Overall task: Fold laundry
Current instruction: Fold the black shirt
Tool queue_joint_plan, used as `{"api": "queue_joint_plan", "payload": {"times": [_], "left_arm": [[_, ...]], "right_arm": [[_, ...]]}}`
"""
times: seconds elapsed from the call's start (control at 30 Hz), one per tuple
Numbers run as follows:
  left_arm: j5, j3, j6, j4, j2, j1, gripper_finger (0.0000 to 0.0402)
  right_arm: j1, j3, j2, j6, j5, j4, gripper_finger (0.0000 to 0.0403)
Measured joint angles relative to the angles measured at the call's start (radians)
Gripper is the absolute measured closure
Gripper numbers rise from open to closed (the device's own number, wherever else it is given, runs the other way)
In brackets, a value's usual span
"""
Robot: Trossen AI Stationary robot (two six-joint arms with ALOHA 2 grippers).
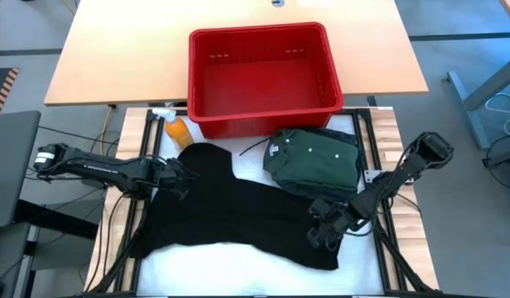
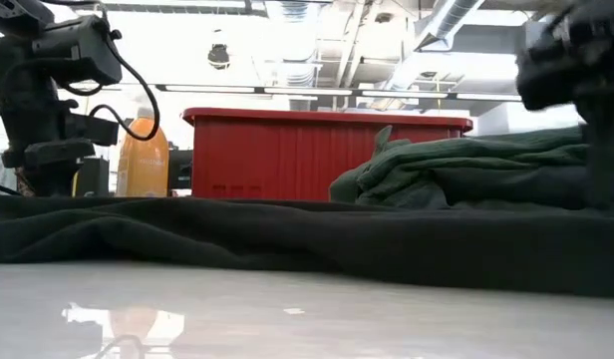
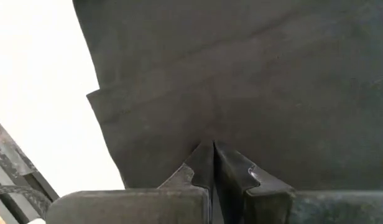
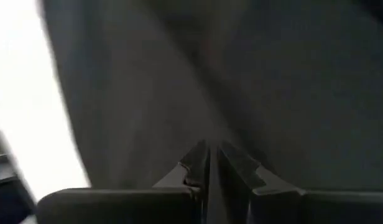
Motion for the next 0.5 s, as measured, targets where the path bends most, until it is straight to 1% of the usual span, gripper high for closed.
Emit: {"api": "queue_joint_plan", "payload": {"times": [0.07, 0.17, 0.4, 0.5], "left_arm": [[0.001, 0.001, -0.003, -0.001, -0.013, 0.0, 0.0401], [0.005, 0.001, -0.015, 0.0, -0.018, 0.0, 0.0401], [0.039, 0.002, -0.016, 0.004, -0.019, 0.0, 0.0401], [0.043, 0.003, -0.017, 0.004, -0.019, 0.0, 0.0401]], "right_arm": [[0.008, 0.003, 0.006, 0.042, -0.02, -0.068, 0.034], [0.028, 0.004, 0.013, 0.072, -0.058, -0.111, 0.0321], [0.087, 0.004, 0.013, 0.148, -0.065, -0.181, 0.0245], [0.117, 0.004, 0.013, 0.206, -0.066, -0.23, 0.0218]]}}
